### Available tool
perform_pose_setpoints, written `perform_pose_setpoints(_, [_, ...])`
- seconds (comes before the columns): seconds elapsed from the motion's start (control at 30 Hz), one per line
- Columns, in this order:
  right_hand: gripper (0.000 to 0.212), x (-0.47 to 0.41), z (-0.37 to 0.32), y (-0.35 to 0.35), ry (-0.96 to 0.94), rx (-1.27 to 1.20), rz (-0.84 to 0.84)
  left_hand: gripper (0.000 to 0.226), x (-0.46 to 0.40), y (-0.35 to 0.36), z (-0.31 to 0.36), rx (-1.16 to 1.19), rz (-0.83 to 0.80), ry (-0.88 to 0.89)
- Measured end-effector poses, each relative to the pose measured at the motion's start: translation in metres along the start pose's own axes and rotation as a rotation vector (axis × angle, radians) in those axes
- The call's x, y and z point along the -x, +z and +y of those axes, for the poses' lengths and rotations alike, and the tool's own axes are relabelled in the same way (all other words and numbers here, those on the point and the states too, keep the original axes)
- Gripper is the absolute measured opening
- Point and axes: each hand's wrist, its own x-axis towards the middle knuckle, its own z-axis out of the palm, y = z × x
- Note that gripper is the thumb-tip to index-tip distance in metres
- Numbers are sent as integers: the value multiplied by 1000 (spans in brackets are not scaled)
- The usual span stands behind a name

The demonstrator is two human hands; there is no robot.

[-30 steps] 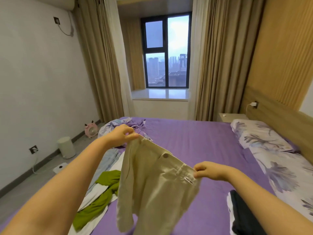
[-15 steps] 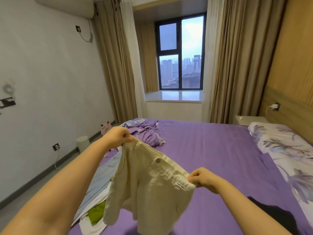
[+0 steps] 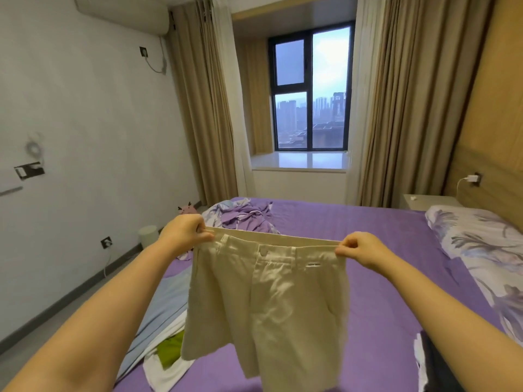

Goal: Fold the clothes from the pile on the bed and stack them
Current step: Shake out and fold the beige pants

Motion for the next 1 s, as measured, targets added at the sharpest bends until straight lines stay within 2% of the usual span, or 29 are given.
perform_pose_setpoints(0.1, [14,-2,-1,-12,43,-139,25,38,2,6,4,-43,-27,20])
perform_pose_setpoints(0.2, [24,-3,1,-28,-44,62,-4,43,5,15,5,-120,-74,106])
perform_pose_setpoints(0.3, [52,4,3,-39,-132,155,-118,44,5,22,2,30,-50,104])
perform_pose_setpoints(0.37, [55,8,5,-42,-147,87,-156,43,2,25,2,195,-38,77])
perform_pose_setpoints(0.47, [48,9,9,-44,-146,19,-169,39,-1,26,9,347,-83,36])
perform_pose_setpoints(0.53, [34,9,10,-47,-130,46,-200,38,0,26,15,388,-139,37])
perform_pose_setpoints(0.63, [16,10,14,-51,-88,56,-247,30,5,24,19,567,-286,7])
perform_pose_setpoints(0.73, [14,8,17,-55,-83,74,-201,31,14,26,22,691,-509,-15])
perform_pose_setpoints(0.87, [19,5,19,-59,-76,188,-150,40,21,34,30,631,-734,59])
perform_pose_setpoints(0.93, [20,3,20,-59,-73,227,-125,36,22,40,35,631,-792,82])
perform_pose_setpoints(1.0, [20,2,21,-59,-59,230,-104,26,23,44,38,650,-773,87])
